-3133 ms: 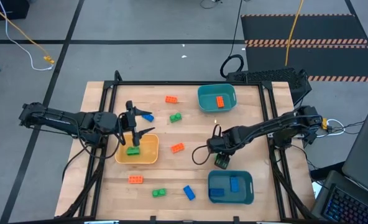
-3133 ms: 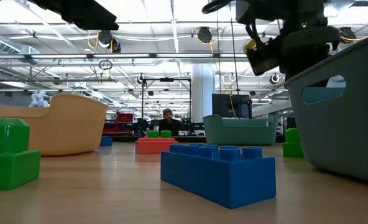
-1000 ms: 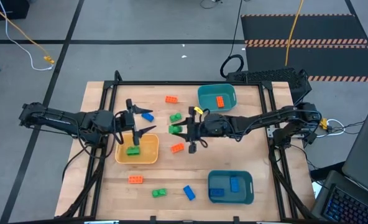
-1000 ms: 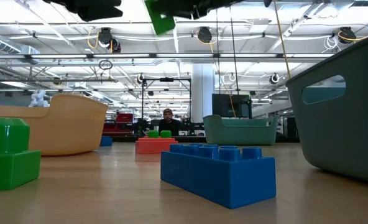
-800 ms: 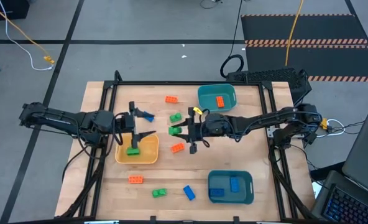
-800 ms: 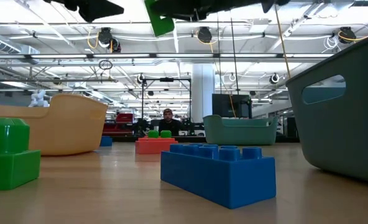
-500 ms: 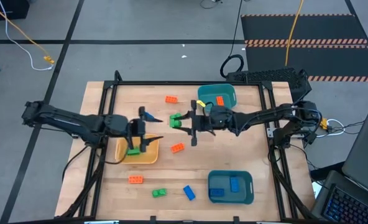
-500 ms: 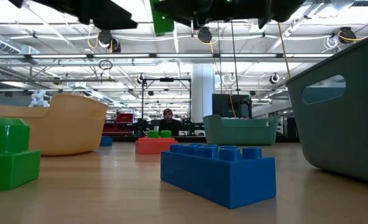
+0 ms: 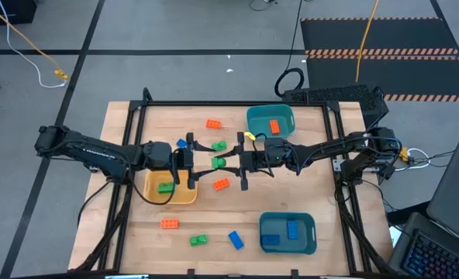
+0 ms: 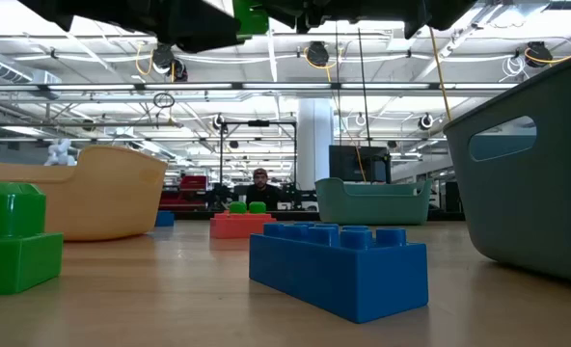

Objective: Sort & place blocks by color
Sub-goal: Put the green game piece into the yellow bin

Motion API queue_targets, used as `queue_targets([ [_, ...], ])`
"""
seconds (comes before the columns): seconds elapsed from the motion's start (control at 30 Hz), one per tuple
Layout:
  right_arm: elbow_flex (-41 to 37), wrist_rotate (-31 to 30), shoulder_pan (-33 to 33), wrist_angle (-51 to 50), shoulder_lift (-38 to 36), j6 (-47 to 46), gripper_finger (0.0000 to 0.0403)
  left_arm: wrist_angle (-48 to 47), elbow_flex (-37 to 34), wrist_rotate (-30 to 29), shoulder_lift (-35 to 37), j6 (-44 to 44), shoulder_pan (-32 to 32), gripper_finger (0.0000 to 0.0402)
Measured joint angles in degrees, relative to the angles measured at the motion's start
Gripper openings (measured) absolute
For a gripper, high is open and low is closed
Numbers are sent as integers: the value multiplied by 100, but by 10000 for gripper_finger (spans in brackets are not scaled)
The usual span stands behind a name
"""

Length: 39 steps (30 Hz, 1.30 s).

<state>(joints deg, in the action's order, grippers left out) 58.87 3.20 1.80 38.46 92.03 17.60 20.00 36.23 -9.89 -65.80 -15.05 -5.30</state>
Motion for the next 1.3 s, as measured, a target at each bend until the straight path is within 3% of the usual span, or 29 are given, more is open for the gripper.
queue_targets([
  [0.67,0,-11,-2,76,0,3,118,583,-2,105,-113,223,20,308],
  [1.07,2,-11,-2,24,0,3,118,1480,-4,106,-776,158,78,305],
  [1.17,4,-11,-2,21,0,3,118,1488,-4,105,-776,185,90,282],
  [1.3,4,-13,-4,21,0,5,118,1488,-4,130,-776,194,112,213],
])
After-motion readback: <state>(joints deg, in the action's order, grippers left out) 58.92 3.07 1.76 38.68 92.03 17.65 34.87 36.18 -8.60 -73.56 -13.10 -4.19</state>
